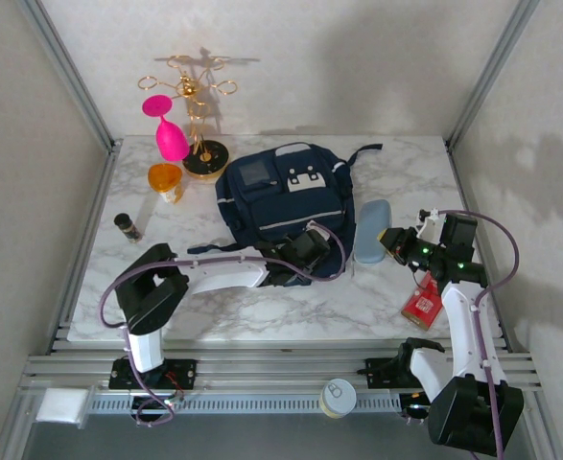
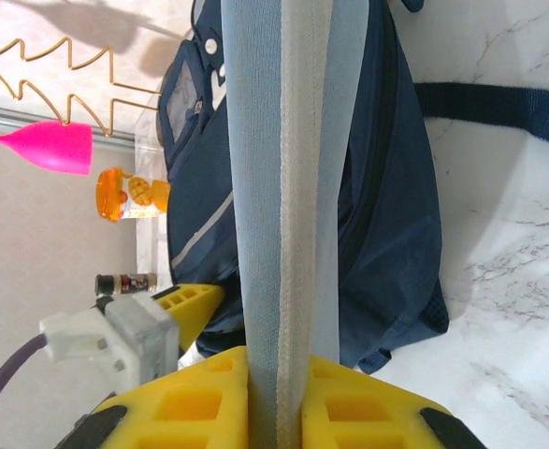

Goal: Pack the student bag
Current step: Open the student bag at the center of the table.

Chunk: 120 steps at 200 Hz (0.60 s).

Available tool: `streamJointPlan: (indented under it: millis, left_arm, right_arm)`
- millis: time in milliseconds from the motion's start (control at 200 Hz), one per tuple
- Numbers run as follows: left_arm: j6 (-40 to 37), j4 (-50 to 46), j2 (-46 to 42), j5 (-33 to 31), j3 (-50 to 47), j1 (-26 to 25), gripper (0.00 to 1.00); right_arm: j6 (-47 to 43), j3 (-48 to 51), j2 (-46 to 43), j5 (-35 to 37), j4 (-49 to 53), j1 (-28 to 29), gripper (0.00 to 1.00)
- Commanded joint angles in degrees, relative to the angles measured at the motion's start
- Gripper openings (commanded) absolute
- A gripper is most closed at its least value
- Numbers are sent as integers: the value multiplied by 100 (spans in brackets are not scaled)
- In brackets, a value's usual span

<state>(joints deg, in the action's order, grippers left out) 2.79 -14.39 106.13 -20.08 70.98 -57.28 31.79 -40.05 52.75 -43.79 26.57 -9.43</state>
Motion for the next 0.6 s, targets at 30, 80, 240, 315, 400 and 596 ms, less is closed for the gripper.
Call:
streamJointPlan:
  millis: [30,80,240,315,400,596]
  left_arm:
    - [-313,33,197,-848,372,234,60]
    - [-323,27,181,-787,469,306,55]
    - [-418,84,34,-418,656,528,43]
    - [-459,135,20,-249,715,633,37]
    - [-545,134,118,31,779,708,33]
    - [-719,31,414,170,971,702,17]
  right_arm:
    - [-55,6,17,-164,-48,34,17]
    - [-109,-3,40,-135,-2,29,17]
    - [-137,-86,84,-115,28,36,17]
    - [-164,-106,93,-53,42,29,17]
    - [-100,-103,114,-78,6,32,17]
    - [-143,-127,142,-22,46,35,18]
